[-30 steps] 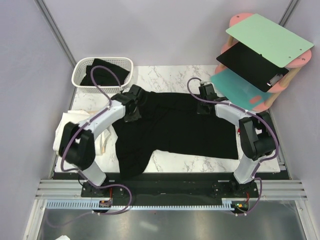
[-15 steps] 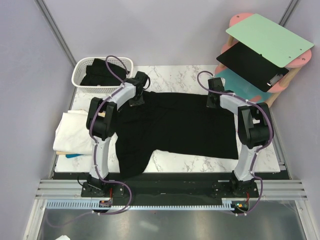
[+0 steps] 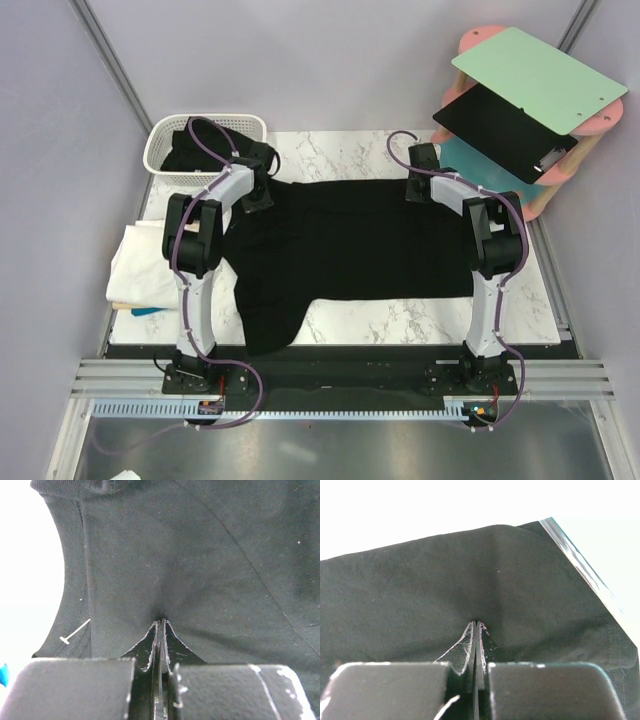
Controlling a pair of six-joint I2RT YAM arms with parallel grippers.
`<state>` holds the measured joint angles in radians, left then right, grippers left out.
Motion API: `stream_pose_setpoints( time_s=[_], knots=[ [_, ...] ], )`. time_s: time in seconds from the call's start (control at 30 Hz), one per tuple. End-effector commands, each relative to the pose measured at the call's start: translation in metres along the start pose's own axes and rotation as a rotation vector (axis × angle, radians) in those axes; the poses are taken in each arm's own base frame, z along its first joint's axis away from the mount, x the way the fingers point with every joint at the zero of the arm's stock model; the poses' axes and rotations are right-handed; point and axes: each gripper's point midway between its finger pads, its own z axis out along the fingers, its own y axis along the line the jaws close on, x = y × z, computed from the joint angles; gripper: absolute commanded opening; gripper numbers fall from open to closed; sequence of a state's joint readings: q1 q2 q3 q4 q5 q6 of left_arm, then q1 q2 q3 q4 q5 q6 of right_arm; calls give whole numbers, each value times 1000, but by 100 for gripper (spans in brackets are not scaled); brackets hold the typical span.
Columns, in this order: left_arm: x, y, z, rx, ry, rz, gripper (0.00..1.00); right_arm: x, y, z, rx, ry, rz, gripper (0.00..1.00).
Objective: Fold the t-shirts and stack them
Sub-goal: Fold the flattened tshirt in 1/3 of the way
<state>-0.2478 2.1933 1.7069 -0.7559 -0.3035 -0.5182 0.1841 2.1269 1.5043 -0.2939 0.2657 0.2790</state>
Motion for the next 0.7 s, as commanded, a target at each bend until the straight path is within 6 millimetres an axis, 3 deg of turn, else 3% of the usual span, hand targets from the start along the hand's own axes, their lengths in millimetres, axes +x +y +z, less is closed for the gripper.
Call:
stream_pose_setpoints(
  time_s=[0.0, 0.1, 0.13, 0.17, 0.2, 0.23, 0.27, 0.3, 0.33, 0.37, 0.4, 0.43, 0.47, 0.5, 0.53, 0.57, 0.6, 0.63, 0.67],
  knots=[
    [28, 28, 19, -86, 98, 1, 2, 20, 2, 16, -9, 86, -32, 0],
    [17, 27, 9, -69, 63, 0, 2, 7, 2, 3, -13, 53, -29, 0],
    [10, 27, -4, -54, 35, -4, 2, 8, 1, -1, -14, 50, -27, 0],
    [4, 26, -12, -41, 6, -10, 2, -7, 2, -17, -31, 7, -14, 0],
    [0, 26, -21, -35, -15, -12, 2, -13, 3, -25, -40, -10, -9, 0],
    [-8, 29, -42, -14, -57, -23, 2, -13, 1, -32, -43, -14, -1, 0],
    [-11, 30, -53, 0, -80, -30, 2, -29, 1, -54, -65, -64, 15, 1],
    [-12, 32, -64, 11, -100, -36, 3, -32, 0, -63, -72, -79, 27, 3],
    [-11, 37, -88, 41, -137, -48, 8, -25, -1, -71, -80, -74, 31, 5],
    [-8, 38, -98, 59, -150, -60, 11, -38, -2, -94, -105, -126, 62, 6],
    [-6, 35, -111, 106, -171, -66, 20, -36, -2, -104, -129, -133, 73, 22],
    [12, 40, -110, 115, -147, -59, 33, -28, -6, -120, -143, -144, 84, 31],
    [13, 45, -133, 153, -186, -89, 48, -24, -8, -127, -153, -152, 103, 37],
    [22, 46, -138, 178, -177, -98, 63, -17, -11, -134, -161, -150, 111, 49],
    [47, 52, -130, 172, -134, -92, 68, -4, -17, -145, -161, -151, 124, 55],
    [52, 55, -145, 207, -159, -128, 72, 4, -21, -150, -163, -146, 138, 60],
    [64, 53, -147, 244, -141, -129, 74, 11, -27, -154, -154, -144, 149, 69],
    [88, 61, -138, 229, -104, -123, 74, 24, -37, -161, -142, -137, 165, 73],
    [99, 64, -138, 233, -92, -132, 75, 34, -43, -163, -136, -118, 183, 77]
  ],
)
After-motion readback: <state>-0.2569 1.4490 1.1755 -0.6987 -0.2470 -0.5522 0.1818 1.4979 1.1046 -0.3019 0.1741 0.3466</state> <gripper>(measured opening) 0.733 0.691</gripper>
